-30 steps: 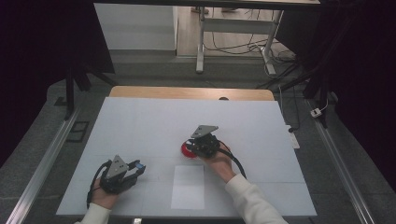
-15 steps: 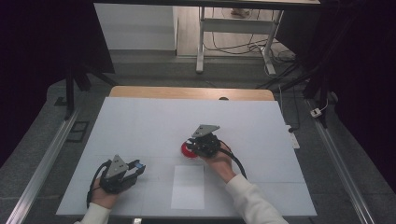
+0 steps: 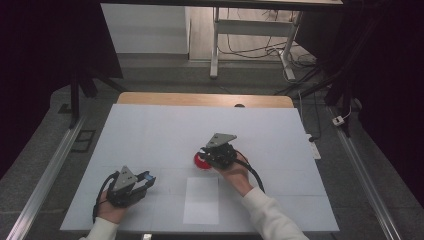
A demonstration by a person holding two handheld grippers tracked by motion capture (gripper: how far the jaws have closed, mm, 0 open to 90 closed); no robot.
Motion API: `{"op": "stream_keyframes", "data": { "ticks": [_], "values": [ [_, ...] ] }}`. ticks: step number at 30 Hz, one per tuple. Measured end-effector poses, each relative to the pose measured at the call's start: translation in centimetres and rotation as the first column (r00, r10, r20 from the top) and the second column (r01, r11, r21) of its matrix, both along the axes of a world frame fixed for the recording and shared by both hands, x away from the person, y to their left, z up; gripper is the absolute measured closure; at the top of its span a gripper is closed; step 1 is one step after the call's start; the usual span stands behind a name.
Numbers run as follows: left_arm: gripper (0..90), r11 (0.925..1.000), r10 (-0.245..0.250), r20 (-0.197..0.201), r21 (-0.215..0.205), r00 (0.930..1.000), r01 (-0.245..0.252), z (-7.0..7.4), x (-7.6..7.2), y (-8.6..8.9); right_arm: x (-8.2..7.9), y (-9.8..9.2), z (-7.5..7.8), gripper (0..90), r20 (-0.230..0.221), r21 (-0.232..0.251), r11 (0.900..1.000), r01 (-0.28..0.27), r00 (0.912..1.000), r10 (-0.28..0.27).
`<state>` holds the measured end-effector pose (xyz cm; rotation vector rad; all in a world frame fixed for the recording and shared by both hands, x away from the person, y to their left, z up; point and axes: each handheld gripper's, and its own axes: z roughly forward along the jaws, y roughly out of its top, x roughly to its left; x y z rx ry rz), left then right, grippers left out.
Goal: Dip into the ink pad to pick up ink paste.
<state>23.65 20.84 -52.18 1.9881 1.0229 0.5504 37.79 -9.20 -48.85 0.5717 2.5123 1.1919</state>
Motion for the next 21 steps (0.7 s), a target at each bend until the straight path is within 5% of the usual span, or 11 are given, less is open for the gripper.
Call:
{"op": "stream_keyframes", "data": {
  "ticks": [21],
  "values": [
    [64.9, 1.0, 0.001, 0.0, 0.0, 1.0, -0.001, -0.1, 0.2, -0.1, -0.6, -1.9, 1.2, 75.1, -0.016, 0.087, 0.996, 0.02, 0.9997, -0.019]
  ]
}}
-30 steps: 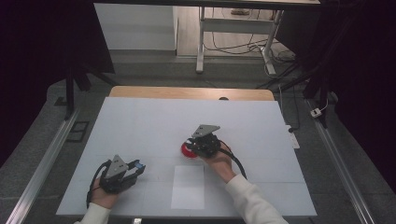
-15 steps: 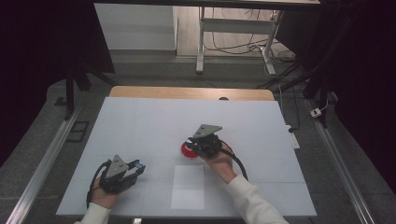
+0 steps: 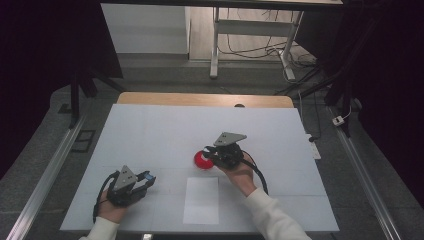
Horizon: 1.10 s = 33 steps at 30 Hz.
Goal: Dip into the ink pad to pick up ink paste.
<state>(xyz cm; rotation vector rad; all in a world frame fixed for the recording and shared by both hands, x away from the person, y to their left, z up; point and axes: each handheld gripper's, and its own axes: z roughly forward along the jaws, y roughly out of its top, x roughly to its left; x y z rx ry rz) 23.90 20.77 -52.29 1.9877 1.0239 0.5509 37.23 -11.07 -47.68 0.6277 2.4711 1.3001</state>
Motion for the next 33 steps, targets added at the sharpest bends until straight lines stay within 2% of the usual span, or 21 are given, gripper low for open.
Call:
{"op": "stream_keyframes", "data": {
  "ticks": [7, 15, 33],
  "values": [
    [64.9, 1.0, 0.005, 0.003, -0.007, 1.0, -0.005, 0.0, 0.0, 0.1, -0.3, -1.5, 0.5, 75.0, -0.023, 0.041, 0.999, 0.011, 0.9997, -0.01],
    [64.9, 1.0, 0.005, 0.005, -0.008, 1.0, -0.005, 0.0, 0.0, 0.1, -0.6, -3.2, 1.0, 75.0, -0.043, 0.11, 0.993, 0.032, 0.9987, -0.028],
    [64.9, 1.0, 0.008, 0.007, -0.004, 0.9999, -0.008, 0.0, 0.2, 0.0, -3.1, -5.5, 2.2, 75.0, -0.037, 0.161, 0.987, 0.019, 0.9992, -0.014]
  ]
}}
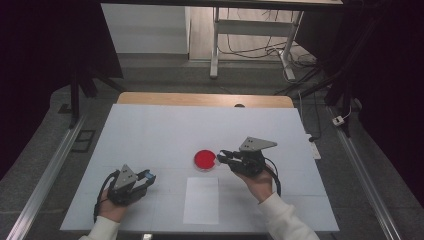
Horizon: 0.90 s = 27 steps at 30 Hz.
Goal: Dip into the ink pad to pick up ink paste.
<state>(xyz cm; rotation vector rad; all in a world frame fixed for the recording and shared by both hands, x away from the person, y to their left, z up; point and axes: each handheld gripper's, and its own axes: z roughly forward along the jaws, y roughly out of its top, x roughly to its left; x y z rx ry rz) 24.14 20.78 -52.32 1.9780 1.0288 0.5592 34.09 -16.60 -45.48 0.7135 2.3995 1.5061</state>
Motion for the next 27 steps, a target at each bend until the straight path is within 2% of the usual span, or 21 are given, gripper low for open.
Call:
{"op": "stream_keyframes", "data": {
  "ticks": [6, 27],
  "values": [
    [64.9, 1.0, -0.002, 0.0, -0.001, 1.0, 0.002, 0.0, 0.0, 0.0, -0.6, -0.2, 0.3, 75.0, 0.002, 0.013, 1.0, -0.013, 0.9999, 0.013],
    [64.9, 1.0, -0.002, 0.003, 0.003, 1.0, 0.002, 0.0, -0.1, 0.0, -1.9, 0.9, 0.1, 74.9, -0.009, -0.02, 0.996, -0.086, 0.9963, 0.086]
  ]
}}
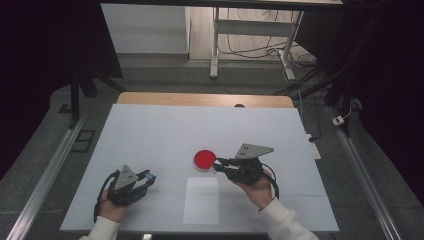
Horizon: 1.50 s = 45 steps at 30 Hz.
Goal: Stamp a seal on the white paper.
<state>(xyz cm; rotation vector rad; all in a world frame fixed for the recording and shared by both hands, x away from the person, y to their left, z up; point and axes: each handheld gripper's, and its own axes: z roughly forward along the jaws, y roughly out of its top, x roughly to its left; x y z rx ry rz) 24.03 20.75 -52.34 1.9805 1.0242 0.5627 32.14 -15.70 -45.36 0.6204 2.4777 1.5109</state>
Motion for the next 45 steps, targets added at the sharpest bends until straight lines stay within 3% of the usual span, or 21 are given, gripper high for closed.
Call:
{"op": "stream_keyframes", "data": {
  "ticks": [20, 30, 45],
  "values": [
    [64.9, 1.0, 0.01, 0.003, -0.003, 1.0, -0.01, 0.1, -0.4, 0.3, -0.7, 2.6, -1.9, 74.9, -0.031, -0.069, 0.994, -0.088, 0.9958, 0.086],
    [64.9, 1.0, 0.006, 0.0, -0.003, 1.0, -0.006, 0.0, -0.3, 0.2, -1.1, 2.9, -2.2, 74.8, -0.048, -0.109, 0.988, -0.113, 0.993, 0.108],
    [64.9, 0.9999, 0.011, 0.002, -0.004, 0.9999, -0.011, 0.0, -0.4, 0.2, -2.7, 4.1, -3.3, 74.8, -0.024, -0.192, 0.966, -0.175, 0.9846, 0.173]
  ]
}}
